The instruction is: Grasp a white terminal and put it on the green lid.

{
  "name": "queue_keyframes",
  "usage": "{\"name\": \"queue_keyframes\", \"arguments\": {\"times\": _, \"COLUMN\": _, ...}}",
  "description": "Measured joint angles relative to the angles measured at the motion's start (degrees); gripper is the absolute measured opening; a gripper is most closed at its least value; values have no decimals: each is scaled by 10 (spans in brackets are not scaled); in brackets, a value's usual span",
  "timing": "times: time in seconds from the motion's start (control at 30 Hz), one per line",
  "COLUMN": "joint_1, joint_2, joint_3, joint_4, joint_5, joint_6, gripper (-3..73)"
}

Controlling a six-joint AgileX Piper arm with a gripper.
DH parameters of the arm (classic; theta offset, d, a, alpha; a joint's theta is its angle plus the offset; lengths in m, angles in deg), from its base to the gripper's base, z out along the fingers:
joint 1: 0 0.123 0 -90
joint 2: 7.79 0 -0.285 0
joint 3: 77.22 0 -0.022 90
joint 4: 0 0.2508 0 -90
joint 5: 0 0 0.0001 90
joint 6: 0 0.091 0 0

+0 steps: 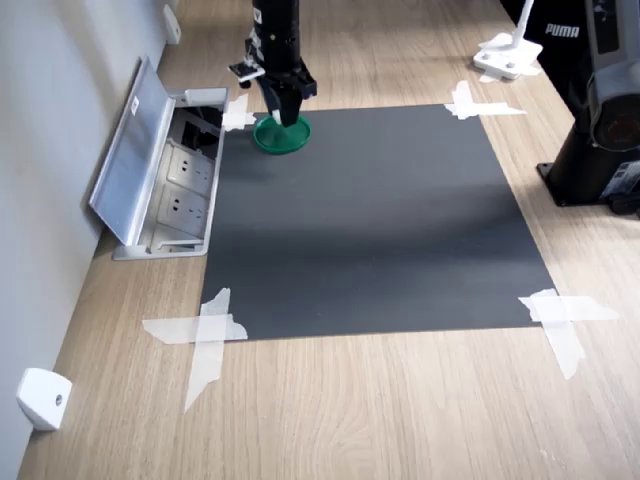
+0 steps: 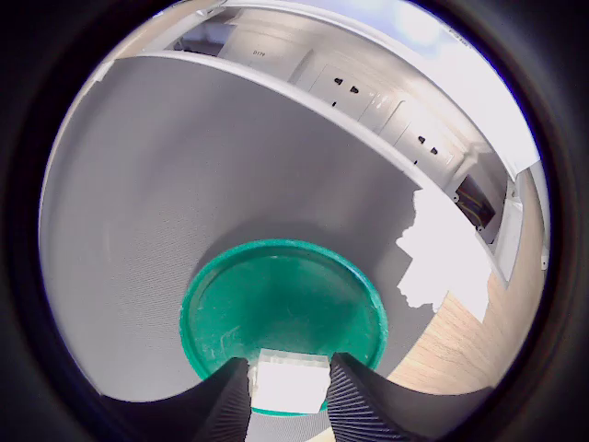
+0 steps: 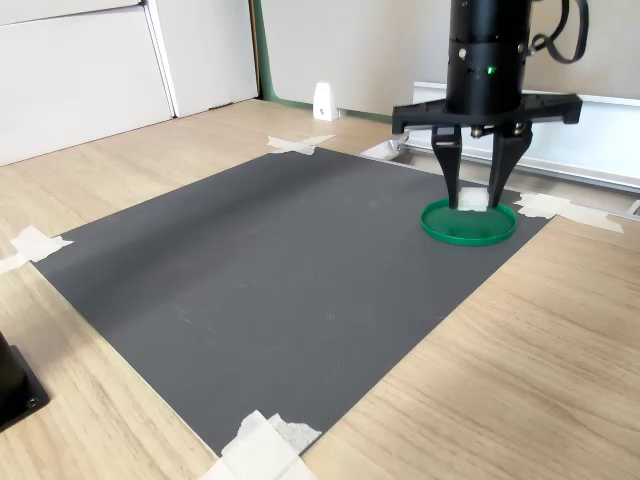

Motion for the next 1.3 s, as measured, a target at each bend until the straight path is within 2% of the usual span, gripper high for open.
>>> {"name": "queue_keyframes", "arguments": {"times": 0.1, "joint_1": 0, "joint_2": 2, "joint_3": 0, "joint_4": 0, "joint_5": 0, "joint_6": 0, "gripper": 322}}
{"name": "queue_keyframes", "arguments": {"times": 0.2, "joint_1": 0, "joint_2": 3, "joint_3": 0, "joint_4": 0, "joint_5": 0, "joint_6": 0, "gripper": 371}}
{"name": "queue_keyframes", "arguments": {"times": 0.43, "joint_1": 0, "joint_2": -3, "joint_3": 0, "joint_4": 0, "joint_5": 1, "joint_6": 3, "gripper": 580}}
{"name": "queue_keyframes", "arguments": {"times": 0.53, "joint_1": 0, "joint_2": -22, "joint_3": 0, "joint_4": 8, "joint_5": 0, "joint_6": 20, "gripper": 610}}
{"name": "queue_keyframes", "arguments": {"times": 0.63, "joint_1": 0, "joint_2": -57, "joint_3": 0, "joint_4": 36, "joint_5": -2, "joint_6": 47, "gripper": 605}}
{"name": "queue_keyframes", "arguments": {"times": 0.7, "joint_1": 2, "joint_2": -89, "joint_3": 0, "joint_4": 58, "joint_5": -3, "joint_6": 62, "gripper": 571}}
{"name": "queue_keyframes", "arguments": {"times": 0.77, "joint_1": 11, "joint_2": -123, "joint_3": 0, "joint_4": 65, "joint_5": -3, "joint_6": 71, "gripper": 507}}
{"name": "queue_keyframes", "arguments": {"times": 0.87, "joint_1": 35, "joint_2": -169, "joint_3": 0, "joint_4": 73, "joint_5": -3, "joint_6": 83, "gripper": 349}}
{"name": "queue_keyframes", "arguments": {"times": 0.97, "joint_1": 68, "joint_2": -225, "joint_3": 14, "joint_4": 85, "joint_5": -16, "joint_6": 107, "gripper": 139}}
{"name": "queue_keyframes", "arguments": {"times": 1.03, "joint_1": 88, "joint_2": -263, "joint_3": 36, "joint_4": 91, "joint_5": -38, "joint_6": 125, "gripper": 47}}
{"name": "queue_keyframes", "arguments": {"times": 1.13, "joint_1": 114, "joint_2": -332, "joint_3": 91, "joint_4": 93, "joint_5": -90, "joint_6": 157, "gripper": 5}}
{"name": "queue_keyframes", "arguments": {"times": 1.3, "joint_1": 158, "joint_2": -449, "joint_3": 208, "joint_4": 72, "joint_5": -196, "joint_6": 256, "gripper": -5}}
